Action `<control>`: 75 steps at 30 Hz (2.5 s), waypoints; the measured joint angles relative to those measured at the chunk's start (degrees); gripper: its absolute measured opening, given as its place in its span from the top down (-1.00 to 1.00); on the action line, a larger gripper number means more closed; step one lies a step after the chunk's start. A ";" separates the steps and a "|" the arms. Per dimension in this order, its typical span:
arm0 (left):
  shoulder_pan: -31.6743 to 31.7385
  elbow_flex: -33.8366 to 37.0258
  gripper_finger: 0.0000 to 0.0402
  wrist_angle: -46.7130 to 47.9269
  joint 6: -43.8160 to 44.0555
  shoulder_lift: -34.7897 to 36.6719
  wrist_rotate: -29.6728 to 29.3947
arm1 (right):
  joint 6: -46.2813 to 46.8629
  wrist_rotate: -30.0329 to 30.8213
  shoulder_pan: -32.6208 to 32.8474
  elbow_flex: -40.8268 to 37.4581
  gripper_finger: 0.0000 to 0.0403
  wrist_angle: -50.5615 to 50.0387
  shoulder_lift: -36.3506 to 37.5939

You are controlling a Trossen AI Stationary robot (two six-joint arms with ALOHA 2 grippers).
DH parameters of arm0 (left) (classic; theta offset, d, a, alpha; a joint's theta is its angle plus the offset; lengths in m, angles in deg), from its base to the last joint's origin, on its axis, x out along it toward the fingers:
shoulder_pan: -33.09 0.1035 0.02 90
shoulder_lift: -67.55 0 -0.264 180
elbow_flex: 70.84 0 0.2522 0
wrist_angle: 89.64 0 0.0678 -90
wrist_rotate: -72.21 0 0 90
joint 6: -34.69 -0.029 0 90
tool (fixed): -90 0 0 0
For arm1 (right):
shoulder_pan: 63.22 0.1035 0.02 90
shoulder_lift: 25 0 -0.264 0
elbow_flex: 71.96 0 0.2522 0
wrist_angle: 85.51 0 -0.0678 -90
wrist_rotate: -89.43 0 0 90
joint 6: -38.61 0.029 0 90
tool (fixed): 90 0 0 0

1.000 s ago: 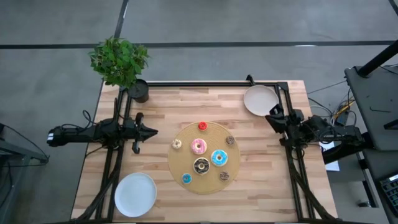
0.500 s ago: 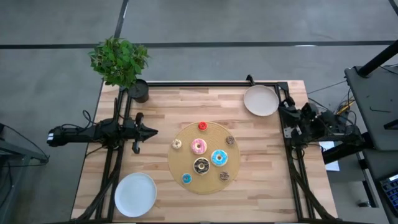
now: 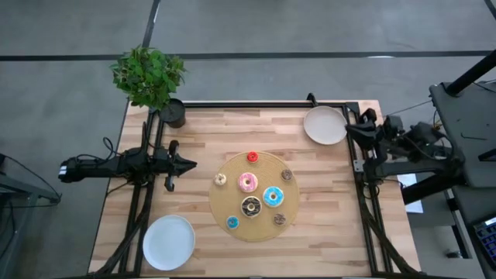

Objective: Pick & Place donuts
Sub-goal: Put the small brown donut on the gray plate

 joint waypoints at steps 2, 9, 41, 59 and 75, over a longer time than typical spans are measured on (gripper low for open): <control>0.00 0.00 1.00 0.00 0.00 0.00 0.00 | -1.43 0.00 0.00 2.71 0.86 -0.78 -2.90; 0.02 0.00 1.00 0.00 0.01 0.00 0.00 | -3.68 -0.02 0.00 12.33 0.86 -4.74 -12.37; 0.00 0.00 1.00 0.00 0.00 0.00 0.00 | -15.70 0.00 -0.04 47.57 0.86 -25.30 -42.15; 0.00 0.00 1.00 0.02 0.02 0.00 0.00 | -17.86 9.05 -0.42 48.01 0.86 -25.33 -49.52; 0.01 0.00 1.00 0.00 0.01 -0.01 0.02 | -21.76 9.01 -0.42 48.01 0.86 -27.56 -54.46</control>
